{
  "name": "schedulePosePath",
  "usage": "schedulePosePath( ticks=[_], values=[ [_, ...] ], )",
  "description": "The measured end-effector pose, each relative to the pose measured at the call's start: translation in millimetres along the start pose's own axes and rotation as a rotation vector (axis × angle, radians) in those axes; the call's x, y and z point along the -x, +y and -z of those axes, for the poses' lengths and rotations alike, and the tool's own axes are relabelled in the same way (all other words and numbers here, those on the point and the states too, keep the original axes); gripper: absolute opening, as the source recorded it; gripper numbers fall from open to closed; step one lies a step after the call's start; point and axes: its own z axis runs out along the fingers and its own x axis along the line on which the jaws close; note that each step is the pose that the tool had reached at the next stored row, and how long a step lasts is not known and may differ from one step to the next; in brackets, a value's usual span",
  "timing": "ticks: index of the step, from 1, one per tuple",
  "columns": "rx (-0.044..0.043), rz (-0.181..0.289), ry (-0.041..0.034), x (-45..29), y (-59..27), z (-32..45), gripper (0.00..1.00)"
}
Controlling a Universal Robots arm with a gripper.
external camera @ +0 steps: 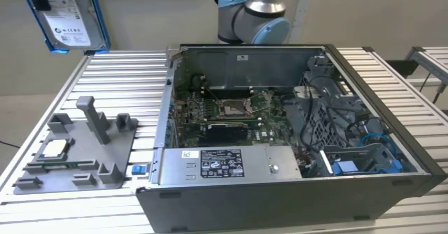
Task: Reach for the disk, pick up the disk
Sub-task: 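Pick up the disk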
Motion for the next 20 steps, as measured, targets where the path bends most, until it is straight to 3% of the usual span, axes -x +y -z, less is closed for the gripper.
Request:
schedulePosePath(
  ticks=[20],
  values=[
    [0.0016, 0.000, -0.0001, 0.3, -48.0, 2.5, 0.00]
  ],
)
